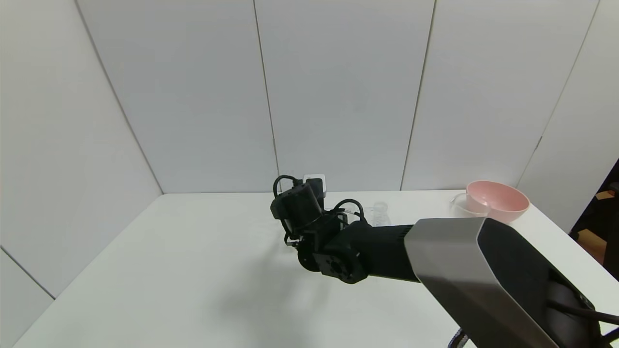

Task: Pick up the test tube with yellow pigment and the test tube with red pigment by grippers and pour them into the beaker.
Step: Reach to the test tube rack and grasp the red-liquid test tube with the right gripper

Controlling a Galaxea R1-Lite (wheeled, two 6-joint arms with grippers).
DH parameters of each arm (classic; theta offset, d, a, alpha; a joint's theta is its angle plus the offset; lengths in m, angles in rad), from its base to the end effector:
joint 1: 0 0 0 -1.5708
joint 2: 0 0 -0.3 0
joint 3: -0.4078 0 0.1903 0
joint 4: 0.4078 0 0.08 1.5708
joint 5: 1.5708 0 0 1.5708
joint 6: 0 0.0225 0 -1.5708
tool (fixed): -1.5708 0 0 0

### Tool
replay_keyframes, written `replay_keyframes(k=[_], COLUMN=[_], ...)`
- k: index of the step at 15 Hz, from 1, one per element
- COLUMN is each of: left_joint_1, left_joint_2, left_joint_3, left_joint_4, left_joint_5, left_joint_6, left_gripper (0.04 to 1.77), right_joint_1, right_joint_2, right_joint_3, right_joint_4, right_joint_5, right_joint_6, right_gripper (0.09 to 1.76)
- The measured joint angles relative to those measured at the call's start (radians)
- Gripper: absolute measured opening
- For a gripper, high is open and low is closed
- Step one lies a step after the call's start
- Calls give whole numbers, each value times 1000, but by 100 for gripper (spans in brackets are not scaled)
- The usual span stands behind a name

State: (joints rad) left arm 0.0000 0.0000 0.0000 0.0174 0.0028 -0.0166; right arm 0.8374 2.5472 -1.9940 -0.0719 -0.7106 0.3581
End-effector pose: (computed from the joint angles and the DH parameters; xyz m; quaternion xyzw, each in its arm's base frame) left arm -0.0228 0.0001 0.0737 -0.0083 0.0087 0.0015 0.9999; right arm 0.3609 0.3786 0.0955 0.0087 0.1787 0.0302 0.9834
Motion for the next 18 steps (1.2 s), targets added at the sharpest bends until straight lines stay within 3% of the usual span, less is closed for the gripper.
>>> replay_keyframes(k=[8, 18], left_joint_1=[0, 0], left_joint_2=[0, 0], left_joint_3=[0, 0], left_joint_4=[0, 0], left_joint_5=[0, 0], left_joint_6=[0, 0], left_gripper=[172, 172], right_joint_1=[-4, 3], right_joint_2=[23, 22], right_joint_3=[1, 2], right_joint_4=[-76, -60], right_joint_5=[1, 6], right_joint_6=[-52, -53], right_gripper=[171, 171])
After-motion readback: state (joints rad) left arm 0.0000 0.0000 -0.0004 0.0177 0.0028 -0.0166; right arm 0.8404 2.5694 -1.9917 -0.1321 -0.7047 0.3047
